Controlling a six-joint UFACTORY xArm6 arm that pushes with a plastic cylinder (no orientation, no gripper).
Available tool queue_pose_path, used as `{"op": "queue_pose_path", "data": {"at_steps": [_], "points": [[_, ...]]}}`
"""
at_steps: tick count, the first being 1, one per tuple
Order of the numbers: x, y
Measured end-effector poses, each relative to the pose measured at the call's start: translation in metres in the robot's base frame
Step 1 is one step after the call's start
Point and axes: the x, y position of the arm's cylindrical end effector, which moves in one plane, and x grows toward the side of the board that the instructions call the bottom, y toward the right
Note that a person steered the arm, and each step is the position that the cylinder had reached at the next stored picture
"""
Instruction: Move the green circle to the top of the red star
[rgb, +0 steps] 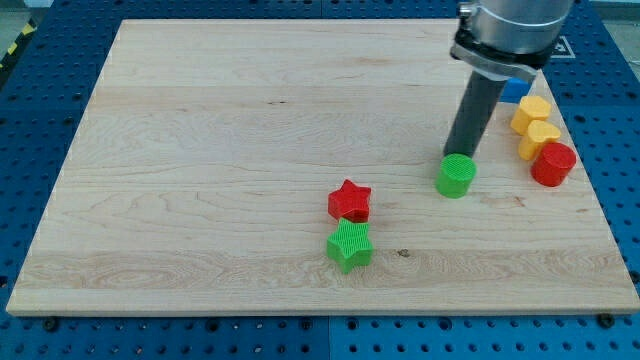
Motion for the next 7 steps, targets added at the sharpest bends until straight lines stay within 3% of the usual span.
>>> {"op": "queue_pose_path", "data": {"at_steps": [2, 3, 5, 7], "points": [[0.031, 0.041], [0.039, 0.032], [0.031, -0.062], [0.028, -0.086]]}}
